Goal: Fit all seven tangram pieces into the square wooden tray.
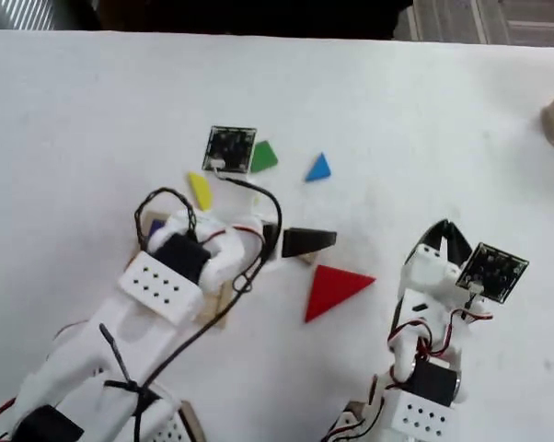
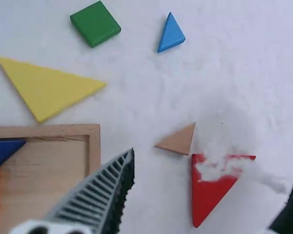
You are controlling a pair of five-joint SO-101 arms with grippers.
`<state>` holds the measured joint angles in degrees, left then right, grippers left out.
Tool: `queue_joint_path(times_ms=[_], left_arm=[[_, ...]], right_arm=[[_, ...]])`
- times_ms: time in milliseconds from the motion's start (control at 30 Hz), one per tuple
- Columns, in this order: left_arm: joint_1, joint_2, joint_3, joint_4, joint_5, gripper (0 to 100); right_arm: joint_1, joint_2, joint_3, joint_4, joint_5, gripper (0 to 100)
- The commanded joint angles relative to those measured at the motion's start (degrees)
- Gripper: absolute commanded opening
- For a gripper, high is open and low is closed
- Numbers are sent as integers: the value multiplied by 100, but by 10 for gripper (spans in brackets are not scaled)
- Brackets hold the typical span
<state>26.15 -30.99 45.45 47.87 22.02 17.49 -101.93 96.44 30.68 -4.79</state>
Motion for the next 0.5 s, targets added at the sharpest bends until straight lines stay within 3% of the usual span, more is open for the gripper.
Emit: queue_joint_path(times_ms=[0, 300, 467], left_arm=[[-48, -180, 132, -132, -440, 461], [-189, -180, 53, -79, -475, 448], [-418, 479, -774, 475, -510, 290]], right_arm=[[57, 13, -246, 629, 229, 98], [-189, 22, -949, 2114, 677, 136], [-400, 22, -1389, 2712, 1055, 134]])
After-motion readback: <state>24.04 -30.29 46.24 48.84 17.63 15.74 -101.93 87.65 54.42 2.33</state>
